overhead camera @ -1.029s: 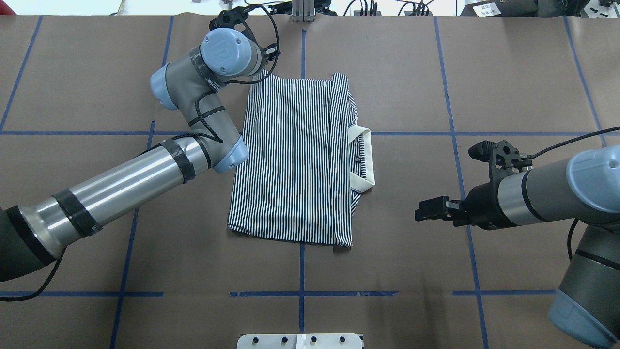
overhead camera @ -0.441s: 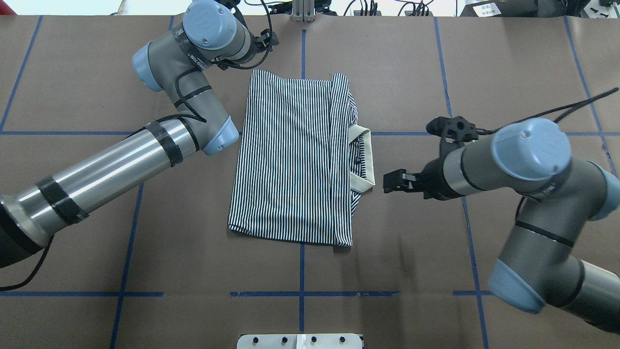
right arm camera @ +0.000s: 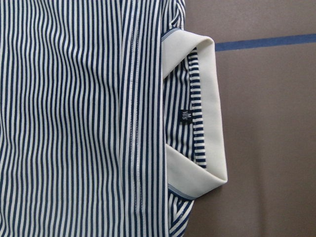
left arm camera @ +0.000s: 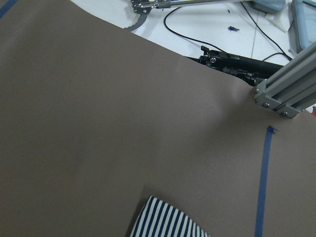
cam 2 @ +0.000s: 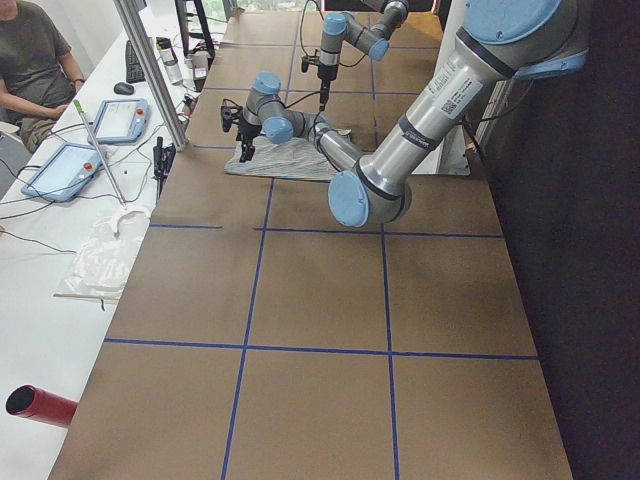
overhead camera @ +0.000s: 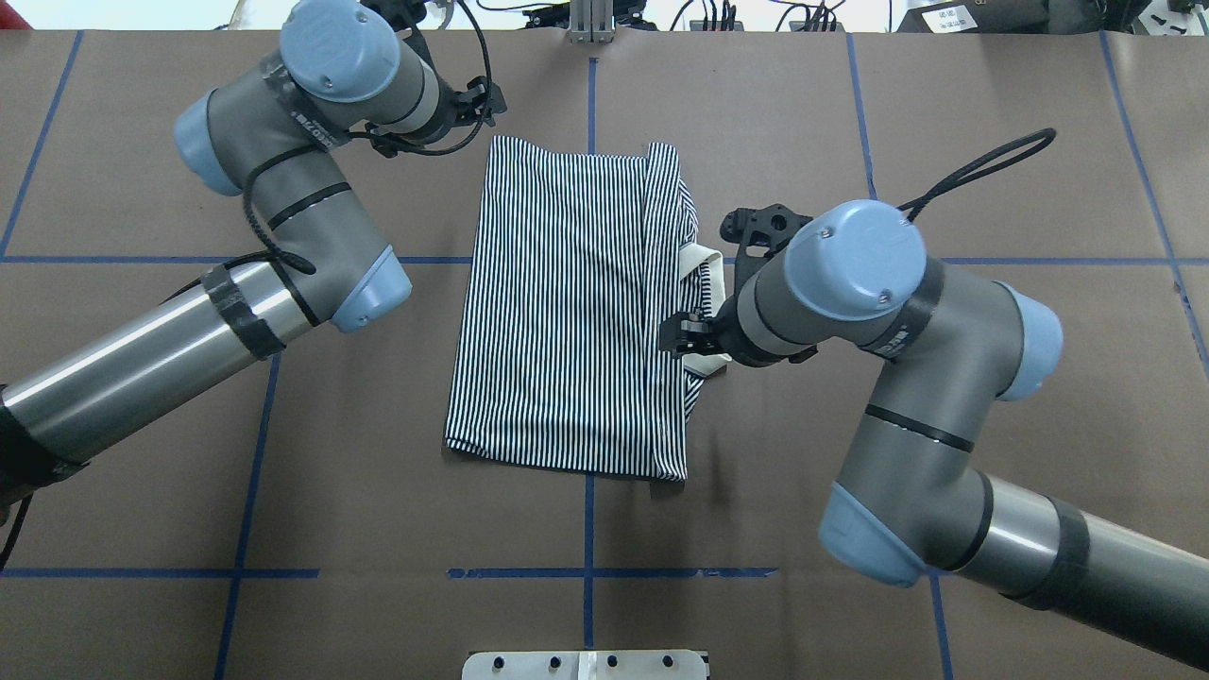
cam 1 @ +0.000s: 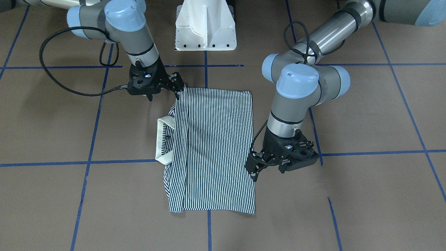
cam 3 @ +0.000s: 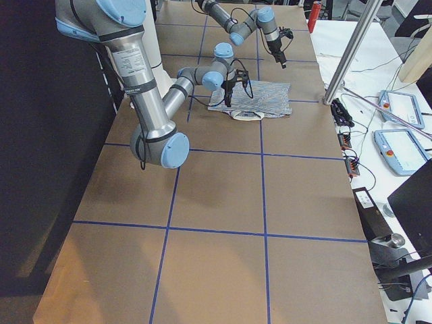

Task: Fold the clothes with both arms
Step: 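Move the right gripper onto the folded shirt's collar edge while the left arm rises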

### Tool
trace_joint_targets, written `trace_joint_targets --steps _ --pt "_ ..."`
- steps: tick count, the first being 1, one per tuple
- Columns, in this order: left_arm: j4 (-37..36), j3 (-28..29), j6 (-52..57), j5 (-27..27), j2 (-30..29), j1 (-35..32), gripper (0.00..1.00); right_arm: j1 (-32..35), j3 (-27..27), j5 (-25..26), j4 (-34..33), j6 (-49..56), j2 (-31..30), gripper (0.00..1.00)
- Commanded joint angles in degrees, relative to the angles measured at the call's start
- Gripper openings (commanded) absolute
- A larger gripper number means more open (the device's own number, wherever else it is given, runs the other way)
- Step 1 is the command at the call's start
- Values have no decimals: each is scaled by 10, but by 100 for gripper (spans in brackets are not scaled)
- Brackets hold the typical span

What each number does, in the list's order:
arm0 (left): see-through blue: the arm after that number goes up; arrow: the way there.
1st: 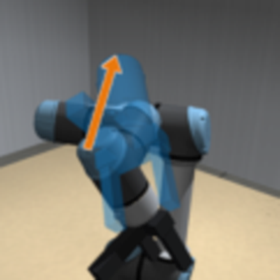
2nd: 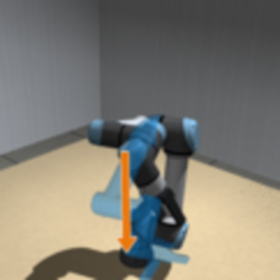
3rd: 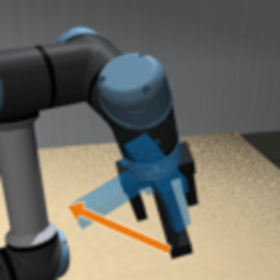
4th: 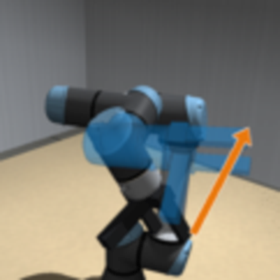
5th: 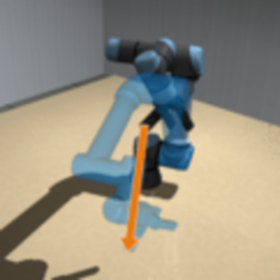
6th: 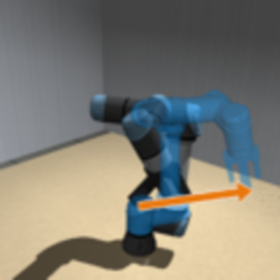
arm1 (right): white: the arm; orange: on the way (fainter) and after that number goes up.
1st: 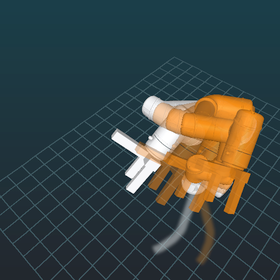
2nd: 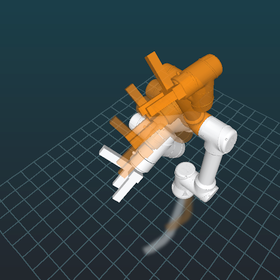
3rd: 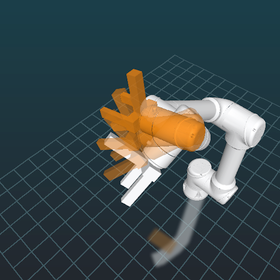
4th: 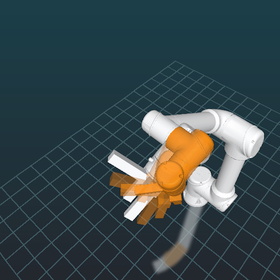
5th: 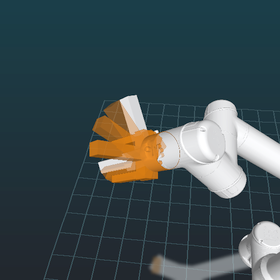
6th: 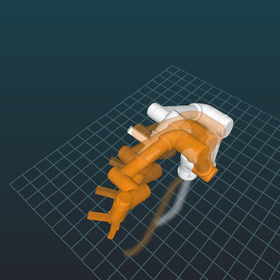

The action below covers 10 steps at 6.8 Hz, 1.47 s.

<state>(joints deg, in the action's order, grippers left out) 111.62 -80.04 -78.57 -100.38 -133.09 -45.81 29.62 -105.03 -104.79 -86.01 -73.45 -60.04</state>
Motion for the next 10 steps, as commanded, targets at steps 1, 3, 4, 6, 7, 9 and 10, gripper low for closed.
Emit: trace_joint_targets --steps 1,3,4,6,7,9,10 --pt "-49 -86 13 -2 37 4 100 -47 49 44 -89 15 74 100" --pt "-49 -86 13 -2 37 5 100 -64 128 69 -108 41 129 100" --pt "-48 -86 12 -3 37 6 100 -64 131 63 -110 46 124 100" --pt "-48 -86 11 -3 37 10 100 -65 119 55 -193 99 129 100" --pt "-48 -86 10 -3 37 12 100 -69 116 55 -214 103 126 100" --pt "-48 -86 10 -3 37 13 100 -90 120 56 -217 109 122 100" --pt "-48 -86 10 -3 37 13 100 -96 120 56 -217 110 121 100"
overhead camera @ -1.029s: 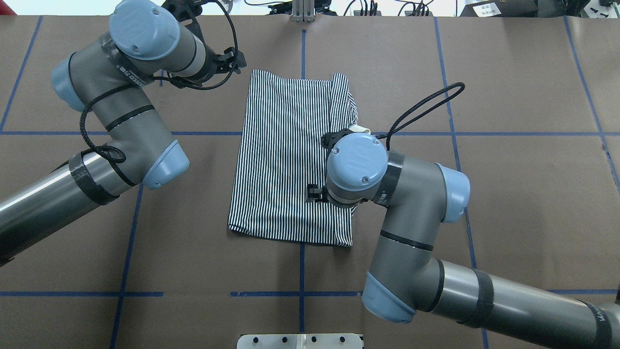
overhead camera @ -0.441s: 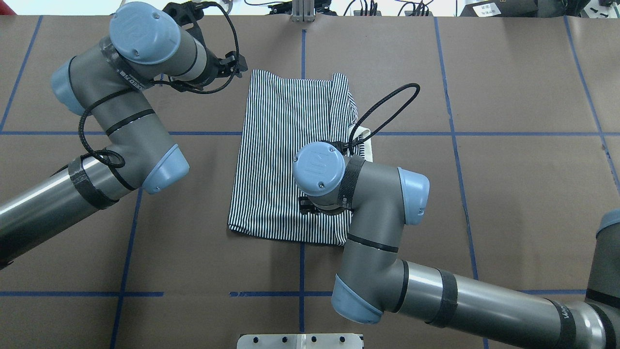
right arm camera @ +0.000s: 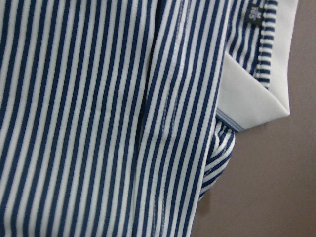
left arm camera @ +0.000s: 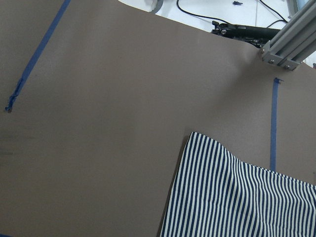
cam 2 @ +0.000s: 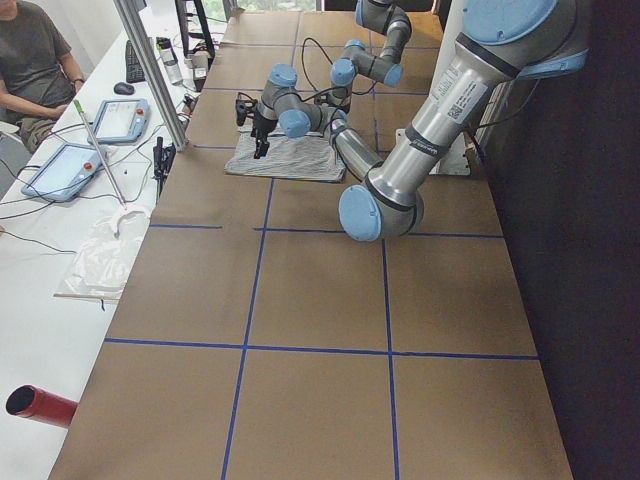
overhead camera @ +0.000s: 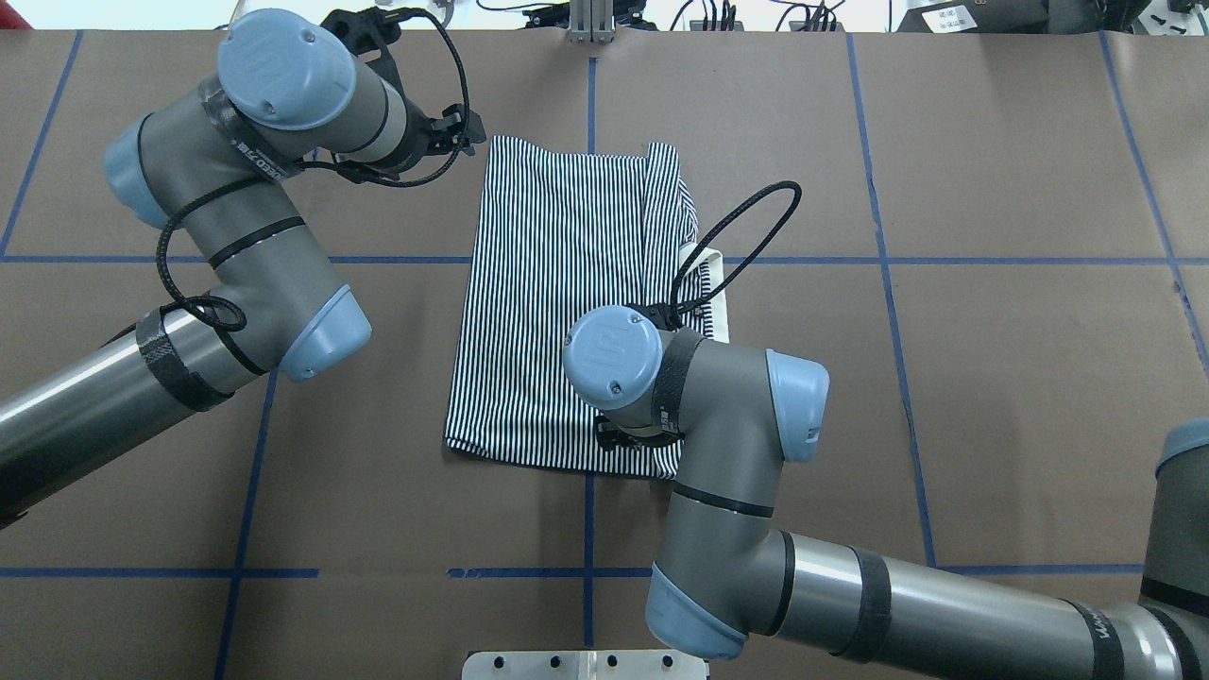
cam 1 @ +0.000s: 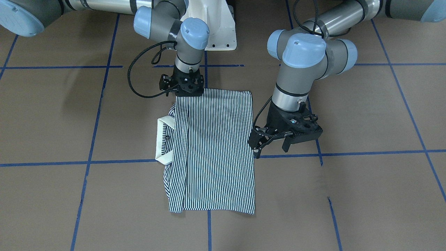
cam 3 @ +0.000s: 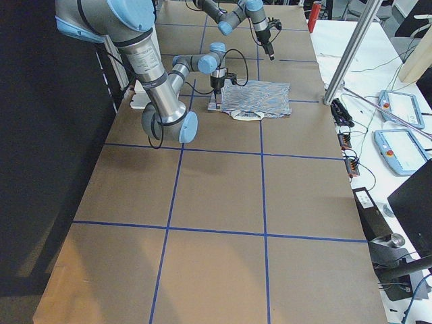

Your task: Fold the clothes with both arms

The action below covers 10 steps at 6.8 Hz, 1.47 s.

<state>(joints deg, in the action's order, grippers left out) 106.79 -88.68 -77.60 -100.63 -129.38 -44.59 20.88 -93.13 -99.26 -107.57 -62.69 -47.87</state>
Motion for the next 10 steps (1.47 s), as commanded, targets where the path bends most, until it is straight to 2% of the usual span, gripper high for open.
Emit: trace_joint_targets --steps 1,4,10 --pt "0 -1 0 -1 0 0 100 -10 2 -1 -3 4 -1 100" --pt "0 -1 0 0 0 0 100 -9 -1 -1 -29 26 -7 100" --pt "0 0 -3 -1 0 5 100 17 -7 -1 -29 56 -20 100"
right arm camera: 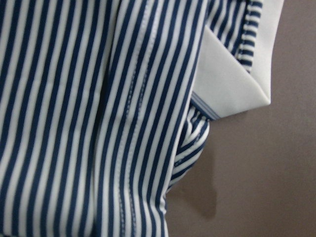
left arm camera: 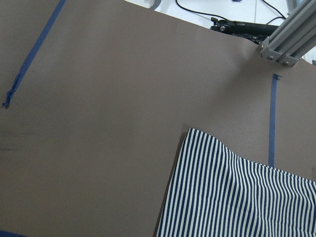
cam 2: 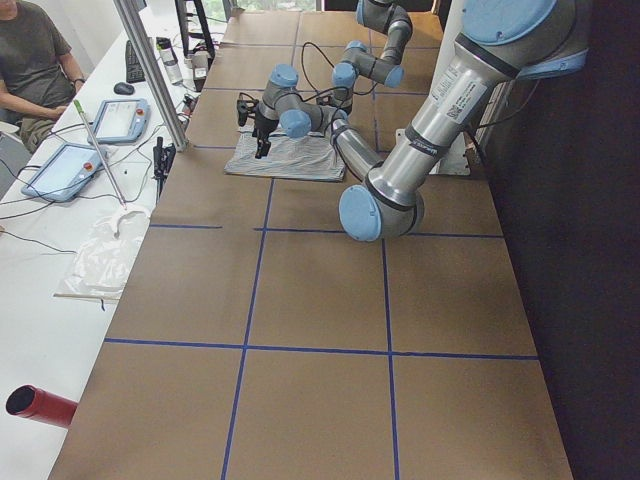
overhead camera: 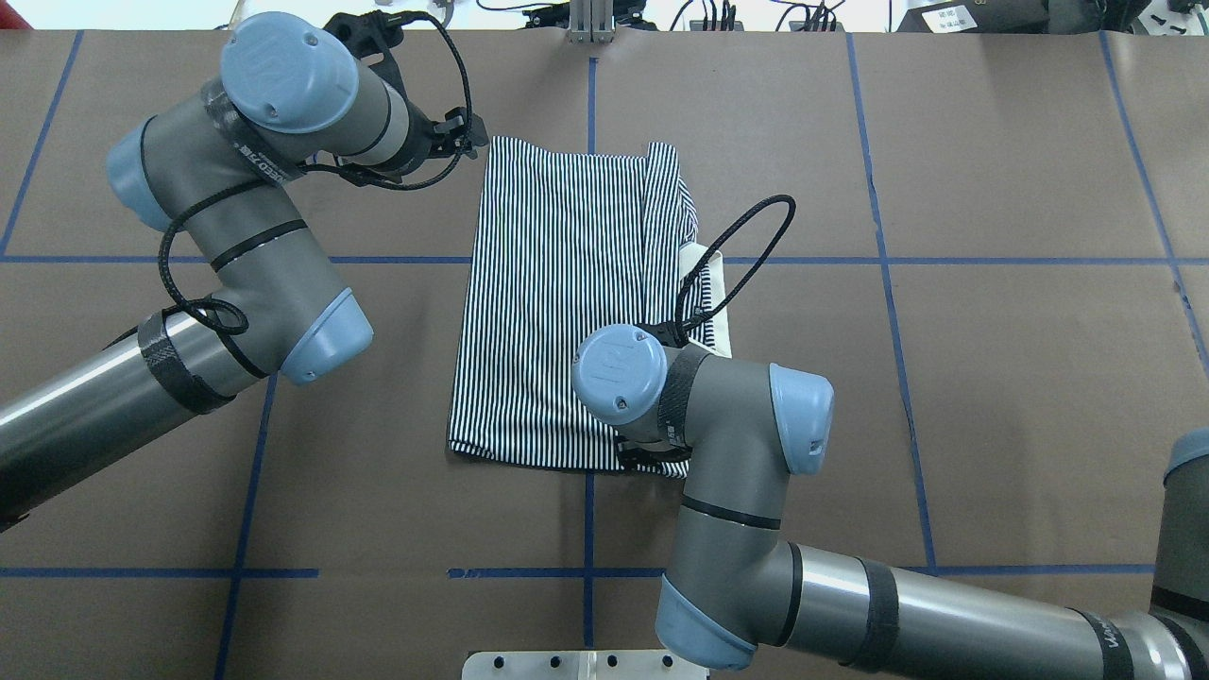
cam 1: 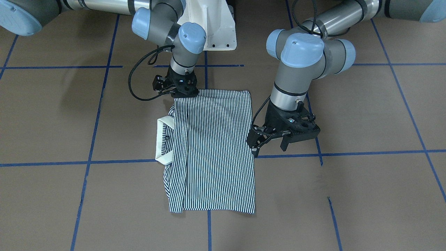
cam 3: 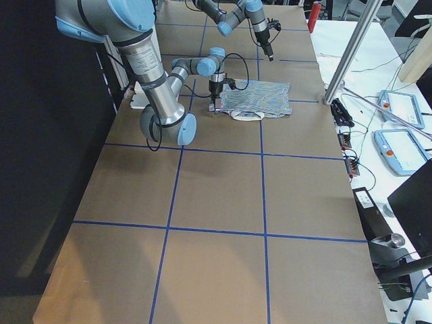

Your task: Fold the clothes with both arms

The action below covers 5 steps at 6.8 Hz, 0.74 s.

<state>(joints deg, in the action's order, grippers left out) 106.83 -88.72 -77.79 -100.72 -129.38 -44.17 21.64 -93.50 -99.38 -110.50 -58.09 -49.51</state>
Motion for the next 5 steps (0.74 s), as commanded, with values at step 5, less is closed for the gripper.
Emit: trace_joint_targets --steps 5 --pt "0 -1 -1 1 -1 0 100 16 -107 0 8 24 -106 100"
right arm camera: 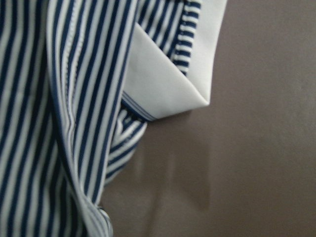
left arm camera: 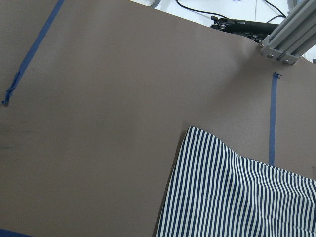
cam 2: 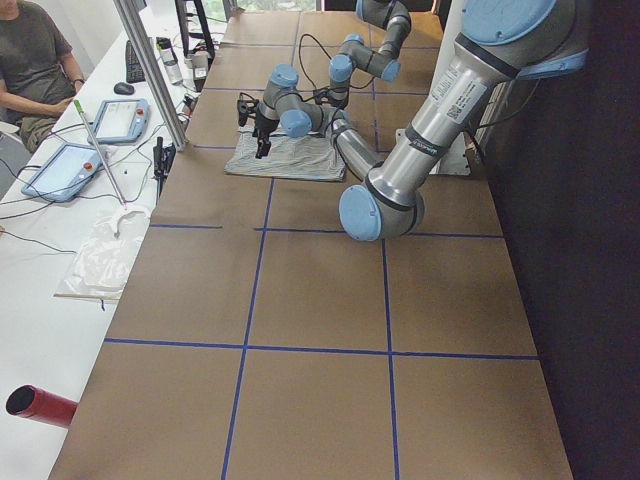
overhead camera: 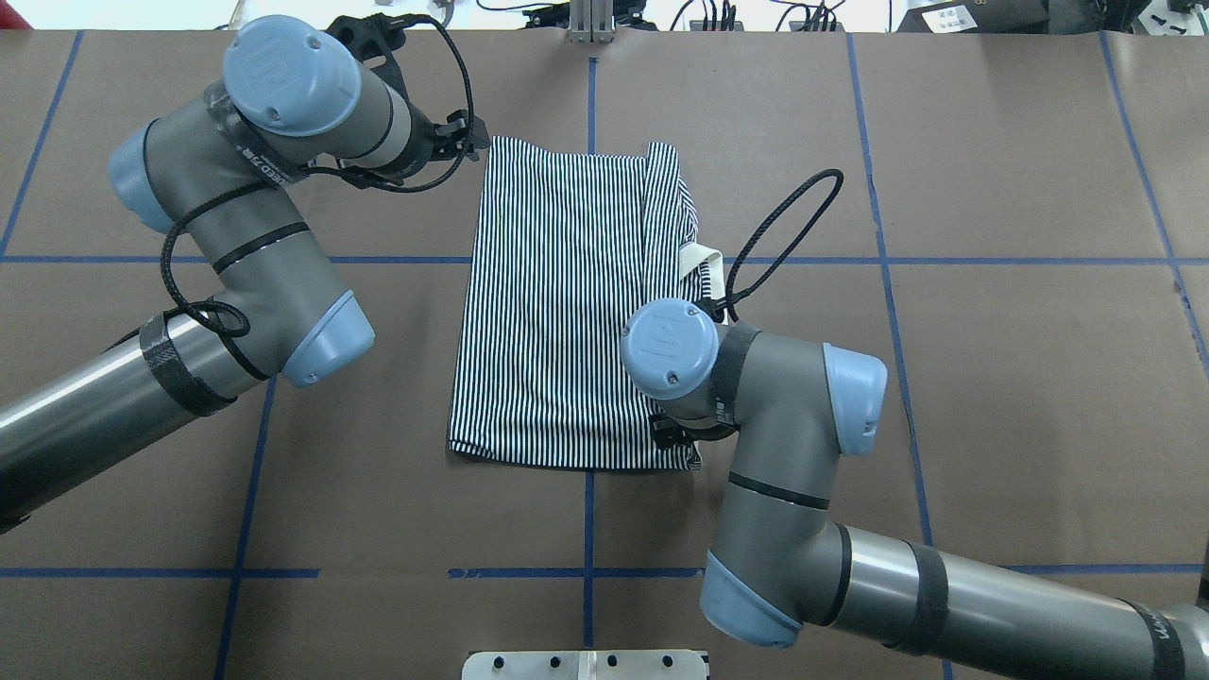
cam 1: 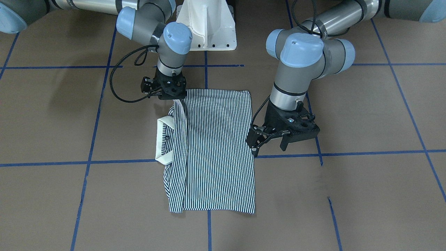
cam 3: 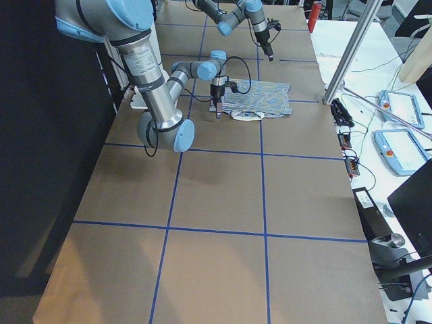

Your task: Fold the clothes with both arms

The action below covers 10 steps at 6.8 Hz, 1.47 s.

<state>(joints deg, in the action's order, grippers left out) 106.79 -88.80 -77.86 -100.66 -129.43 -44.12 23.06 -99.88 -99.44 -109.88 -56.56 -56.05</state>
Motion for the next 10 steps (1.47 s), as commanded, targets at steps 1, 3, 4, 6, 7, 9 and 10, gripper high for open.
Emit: trace_joint_targets --steps 1,3,4,6,7,9,10 --pt "0 -1 0 -1 0 0 100 9 -69 1 2 30 -62 100" --pt "0 -1 0 -1 0 0 100 35 -68 1 10 48 -67 100" --pt "0 -1 0 -1 0 0 100 50 -42 3 39 51 -37 100" --pt "0 -1 1 -1 1 0 100 75 91 1 109 52 72 100" --pt "0 0 3 -1 1 0 100 84 138 0 112 56 107 100" --pt "1 0 4 -1 1 0 100 95 218 0 186 70 138 100" --pt "1 1 4 -1 1 0 100 96 231 0 196 77 139 100"
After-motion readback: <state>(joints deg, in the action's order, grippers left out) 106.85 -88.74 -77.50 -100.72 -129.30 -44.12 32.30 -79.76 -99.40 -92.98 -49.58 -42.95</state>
